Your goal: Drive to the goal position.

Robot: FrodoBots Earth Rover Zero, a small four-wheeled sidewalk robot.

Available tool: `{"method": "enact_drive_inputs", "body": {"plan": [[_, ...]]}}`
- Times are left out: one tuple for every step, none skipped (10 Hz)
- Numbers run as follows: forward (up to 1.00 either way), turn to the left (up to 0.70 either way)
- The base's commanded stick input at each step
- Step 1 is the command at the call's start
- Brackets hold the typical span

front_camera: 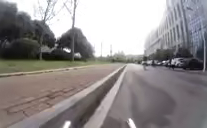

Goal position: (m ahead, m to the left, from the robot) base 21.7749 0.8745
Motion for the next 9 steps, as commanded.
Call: {"method": "enact_drive_inputs", "body": {"plan": [[-0.45,0.14],[-0.45,0.23],[-0.45,0.27],[-0.45,0.27],[-0.45,0.27],[-0.45,0.27],[-0.45,0.27],[-0.45,0.27],[-0.45,0.27]]}}
